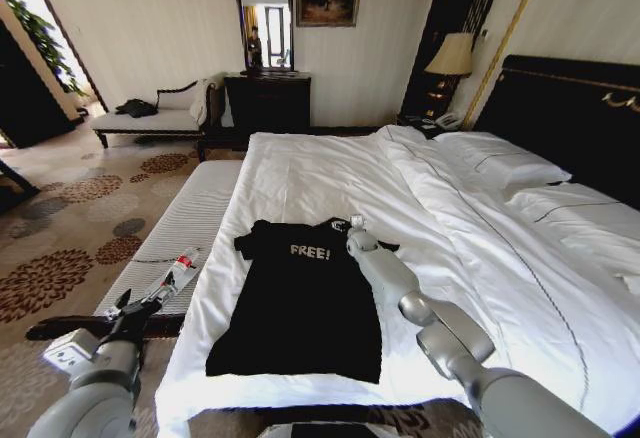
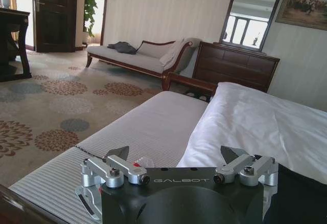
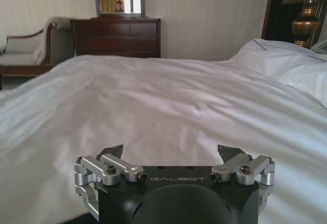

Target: Fold the clothes on the bed.

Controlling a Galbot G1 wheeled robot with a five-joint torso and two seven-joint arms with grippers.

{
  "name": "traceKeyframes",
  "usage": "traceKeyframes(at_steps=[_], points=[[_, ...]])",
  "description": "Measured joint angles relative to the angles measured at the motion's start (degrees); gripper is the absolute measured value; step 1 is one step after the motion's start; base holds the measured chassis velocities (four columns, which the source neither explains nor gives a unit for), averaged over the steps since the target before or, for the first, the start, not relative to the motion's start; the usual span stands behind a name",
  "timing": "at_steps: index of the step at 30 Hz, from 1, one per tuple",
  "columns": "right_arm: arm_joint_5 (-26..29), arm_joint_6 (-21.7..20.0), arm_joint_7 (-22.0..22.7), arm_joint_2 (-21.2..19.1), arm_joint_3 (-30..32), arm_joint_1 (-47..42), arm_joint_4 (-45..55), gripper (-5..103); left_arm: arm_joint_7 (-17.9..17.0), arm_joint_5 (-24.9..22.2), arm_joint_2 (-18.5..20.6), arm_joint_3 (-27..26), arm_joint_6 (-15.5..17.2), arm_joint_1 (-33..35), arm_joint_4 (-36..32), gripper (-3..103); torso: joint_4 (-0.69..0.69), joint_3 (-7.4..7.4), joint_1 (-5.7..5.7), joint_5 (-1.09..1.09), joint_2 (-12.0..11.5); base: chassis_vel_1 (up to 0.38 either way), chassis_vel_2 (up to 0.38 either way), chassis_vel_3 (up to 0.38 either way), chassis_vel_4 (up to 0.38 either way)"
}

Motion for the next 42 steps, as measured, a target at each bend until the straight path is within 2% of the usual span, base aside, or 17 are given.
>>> traceKeyframes(at_steps=[5, 13, 15, 17, 19, 23, 24, 26, 27, 28, 29, 32, 33, 35, 37, 39, 42], points=[[2.0, 0.3, 0.1, -1.4, 0.4, -0.4, 4.8, 100, 0.0, 0.0, 0.0, 0.2, 0.0, -0.3, 0.1, 100, -0.01, 0.0, 0.0, 0.0, 0.0, 0.0, 0.0, 0.0, 0.0], [3.7, 0.7, 2.8, -6.6, 1.8, -9.8, 17.7, 100, 0.2, -2.0, 2.8, 1.0, 0.1, -4.0, 1.4, 100, -0.03, 0.0, 0.0, 0.02, 0.0, 0.0, 0.0, 0.0, 0.0], [3.6, 1.4, 3.7, -8.4, 4.0, -13.8, 21.4, 100, 0.4, -4.9, 6.0, 1.5, 0.1, -8.5, 2.9, 100, -0.04, 0.0, -0.01, 0.02, 0.0, 0.0, 0.0, 0.0, 0.0], [3.6, 1.4, 4.1, -8.9, 4.8, -15.0, 22.6, 100, 0.7, -5.5, 7.0, 1.7, 0.0, -10.2, 3.7, 100, -0.04, 0.0, 0.0, 0.02, 0.0, 0.0, 0.0, 0.0, 0.0], [4.3, 1.4, 5.5, -10.1, 6.8, -18.4, 27.1, 100, 1.4, -6.2, 10.1, 2.7, -0.2, -15.9, 6.4, 100, -0.07, 0.0, 0.0, 0.0, 0.0, 0.0, 0.0, 0.0, 0.0], [9.3, -1.3, 9.8, -11.6, 10.0, -24.6, 38.2, 100, 2.5, -7.7, 16.3, 5.2, -0.2, -25.7, 12.3, 100, -0.05, 0.0, 0.0, 0.0, 0.0, 0.0, 0.0, 0.0, 0.0], [11.7, -2.4, 11.2, -11.6, 10.6, -26.1, 41.5, 100, 3.0, -7.9, 18.4, 5.9, -0.3, -28.3, 14.7, 100, -0.13, 0.0, 0.0, 0.0, 0.0, 0.0, 0.0, 0.0, 0.0], [13.9, -3.1, 12.2, -11.4, 10.4, -26.9, 44.0, 100, 3.4, -7.7, 19.5, 6.0, -0.3, -29.3, 16.3, 100, -0.14, 0.0, 0.0, 0.02, 0.0, 0.0, 0.0, 0.0, 0.0], [15.6, -3.8, 12.8, -10.8, 9.4, -27.3, 46.3, 100, 3.8, -6.8, 20.1, 5.9, -0.4, -29.7, 18.3, 100, -0.03, 0.0, 0.0, 0.02, 0.0, 0.0, 0.0, 0.0, 0.0], [16.3, -4.3, 13.0, -10.6, 9.2, -28.1, 48.6, 100, 4.0, -5.8, 20.2, 6.7, -0.5, -30.5, 20.2, 100, 0.1, 0.0, 0.0, 0.05, 0.0, 0.0, 0.0, 0.0, 0.0], [16.6, -4.5, 13.2, -10.7, 9.4, -29.2, 50.6, 100, 4.2, -4.9, 20.2, 8.3, -0.5, -31.7, 22.2, 100, 0.12, 0.0, 0.0, 0.03, 0.0, 0.0, 0.0, 0.0, 0.0], [17.0, -5.0, 13.7, -11.0, 10.7, -32.1, 54.5, 100, 4.5, -3.2, 19.7, 11.9, -0.6, -34.6, 25.3, 100, 0.1, 0.0, 0.0, -0.03, 0.0, 0.033, 0.065, 0.032, 0.034], [17.3, -5.4, 14.2, -11.5, 13.0, -36.0, 58.7, 100, 4.7, -0.9, 18.7, 17.2, -0.7, -38.2, 29.6, 100, 0.0, 0.0, 0.0, -0.03, 0.0, 0.0, 0.0, 0.0, 0.0], [16.3, -5.5, 14.5, -11.7, 15.4, -40.3, 61.8, 100, 5.2, 1.3, 17.2, 22.1, -1.2, -41.5, 34.2, 100, -0.13, 0.0, 0.0, -0.02, 0.0, 0.0, 0.0, 0.0, 0.0], [15.5, -5.5, 14.6, -11.8, 16.5, -42.0, 62.8, 100, 5.4, 1.7, 16.6, 24.0, -1.4, -42.9, 36.3, 100, -0.13, 0.0, 0.0, 0.0, 0.0, 0.0, 0.0, 0.0, 0.0], [14.3, -5.5, 15.1, -11.5, 18.5, -45.2, 64.6, 100, 5.8, 1.5, 15.0, 27.3, -2.1, -45.7, 40.9, 100, -0.03, 0.01, 0.0, 0.05, 0.0, 0.0, 0.0, 0.0, 0.0], [13.8, -5.5, 15.6, -11.2, 20.2, -47.4, 66.0, 100, 6.3, 1.5, 14.1, 29.7, -2.7, -48.1, 44.1, 100, 0.01, 0.01, 0.0, 0.03, 0.0, 0.0, 0.0, 0.0, 0.0]])
